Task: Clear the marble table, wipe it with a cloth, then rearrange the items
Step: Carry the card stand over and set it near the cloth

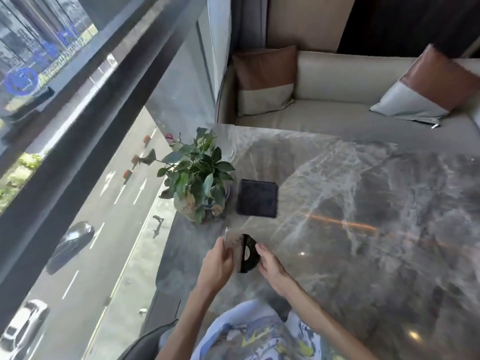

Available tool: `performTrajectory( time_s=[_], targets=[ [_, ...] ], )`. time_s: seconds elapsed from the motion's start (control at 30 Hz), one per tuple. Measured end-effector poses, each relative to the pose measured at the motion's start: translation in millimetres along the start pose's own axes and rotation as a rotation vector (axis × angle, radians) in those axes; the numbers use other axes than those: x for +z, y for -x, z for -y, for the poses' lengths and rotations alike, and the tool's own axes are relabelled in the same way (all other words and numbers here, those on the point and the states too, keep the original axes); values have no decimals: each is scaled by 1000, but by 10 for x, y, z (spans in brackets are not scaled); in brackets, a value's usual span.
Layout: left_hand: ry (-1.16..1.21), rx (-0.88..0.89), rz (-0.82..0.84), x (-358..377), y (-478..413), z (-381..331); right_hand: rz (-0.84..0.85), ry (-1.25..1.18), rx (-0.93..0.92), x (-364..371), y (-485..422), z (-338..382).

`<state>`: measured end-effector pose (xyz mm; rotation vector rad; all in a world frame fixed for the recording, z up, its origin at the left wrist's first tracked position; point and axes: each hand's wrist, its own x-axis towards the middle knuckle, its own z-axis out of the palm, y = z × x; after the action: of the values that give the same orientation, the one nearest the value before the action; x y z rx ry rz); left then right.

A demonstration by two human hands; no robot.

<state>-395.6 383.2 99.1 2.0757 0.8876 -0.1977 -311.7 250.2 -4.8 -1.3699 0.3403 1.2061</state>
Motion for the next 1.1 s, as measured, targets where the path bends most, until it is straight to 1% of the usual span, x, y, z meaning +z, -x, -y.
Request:
performTrajectory(
  time_s=[0.07,0.17,0.23,0.37,0.43,0.53,0.7,0.87,1.1],
  targets=[
    [0,4,31,-68,-115,42,14,82,-74,53,-126,12],
    [-6,26,105,-171,-288,13,-2,363,-227,140,-364,-77],
    [-5,38,141,-199,-387,-15,-37,497,-254,166,-484,-169],
    [-38,55,174,-224,-607,15,-216,896,-284,278,-511,-67],
    [-83,67,185,-236,-703,58,-251,1019,-292,288,-614,-71],
    [-112,71,202,-244,-792,110,-260,1159,-268,309,-758,-108],
    [-117,102,213,-246,-826,196,-250,1265,-295,316,-860,-172],
    [-95,99,254,-200,-796,255,-244,1248,-322,269,-896,-237],
    [-81,99,281,-169,-778,229,-256,1234,-285,298,-881,-257]
  ],
)
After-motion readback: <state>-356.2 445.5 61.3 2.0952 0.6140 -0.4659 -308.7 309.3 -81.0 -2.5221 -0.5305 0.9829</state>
